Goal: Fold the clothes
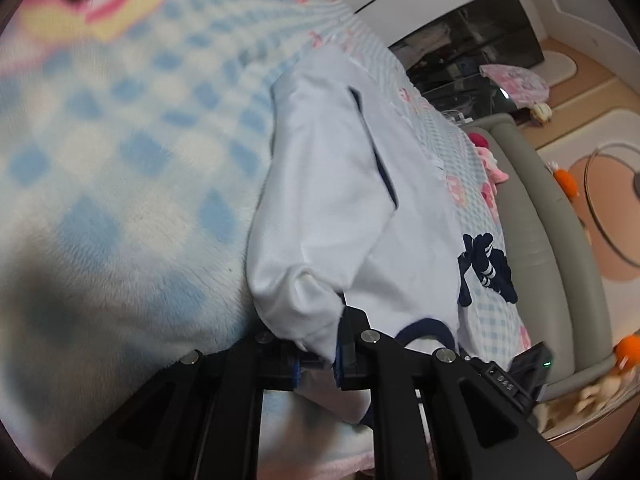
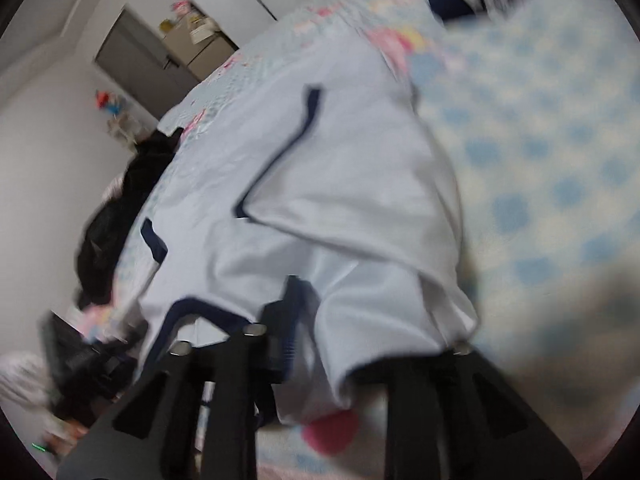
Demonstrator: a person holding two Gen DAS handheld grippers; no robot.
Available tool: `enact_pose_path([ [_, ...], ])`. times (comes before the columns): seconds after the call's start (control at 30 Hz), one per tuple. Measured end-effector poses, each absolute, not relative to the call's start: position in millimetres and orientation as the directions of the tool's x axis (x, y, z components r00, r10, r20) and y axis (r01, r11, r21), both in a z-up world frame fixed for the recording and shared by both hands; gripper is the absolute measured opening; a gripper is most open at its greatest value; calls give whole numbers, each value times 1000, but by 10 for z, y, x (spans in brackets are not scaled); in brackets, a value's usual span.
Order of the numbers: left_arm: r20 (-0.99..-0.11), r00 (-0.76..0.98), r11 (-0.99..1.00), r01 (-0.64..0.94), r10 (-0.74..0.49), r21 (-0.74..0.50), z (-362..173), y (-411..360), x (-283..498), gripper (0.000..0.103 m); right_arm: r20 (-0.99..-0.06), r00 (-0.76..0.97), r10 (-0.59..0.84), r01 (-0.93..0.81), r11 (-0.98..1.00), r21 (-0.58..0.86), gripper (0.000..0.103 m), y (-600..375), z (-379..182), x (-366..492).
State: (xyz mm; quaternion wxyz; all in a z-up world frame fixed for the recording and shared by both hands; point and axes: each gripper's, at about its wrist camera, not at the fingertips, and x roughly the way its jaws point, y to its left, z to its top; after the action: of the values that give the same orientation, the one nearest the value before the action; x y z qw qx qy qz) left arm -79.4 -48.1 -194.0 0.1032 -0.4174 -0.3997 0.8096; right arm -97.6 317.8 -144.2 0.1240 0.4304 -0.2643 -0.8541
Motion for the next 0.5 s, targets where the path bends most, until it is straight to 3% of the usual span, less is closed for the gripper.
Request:
enact_pose_path([
  [0.1, -604, -613, -697, 118, 510, -708, -1865, -447, -795, 5, -652, -590, -476, -49, -785, 617, 6, 3271, -1539, -1022],
  [0.17, -620, -613, -737, 88, 490, -670, -1772, -416, -765, 5, -648, -590, -482, -64, -772, 632, 3, 3311, -1560, -1023],
  [0.37, -598, -656, -782, 18, 461, -623, -1385, -451, -578, 4, -649, -671, -358, 4, -877, 480, 1, 3175, -1006, -720],
  [0.5, -584, -668, -788, -5, 461, -616, -1207, -563, -502, 4, -635, -685, -357, 66, -898, 434, 0, 3110, -753, -596],
])
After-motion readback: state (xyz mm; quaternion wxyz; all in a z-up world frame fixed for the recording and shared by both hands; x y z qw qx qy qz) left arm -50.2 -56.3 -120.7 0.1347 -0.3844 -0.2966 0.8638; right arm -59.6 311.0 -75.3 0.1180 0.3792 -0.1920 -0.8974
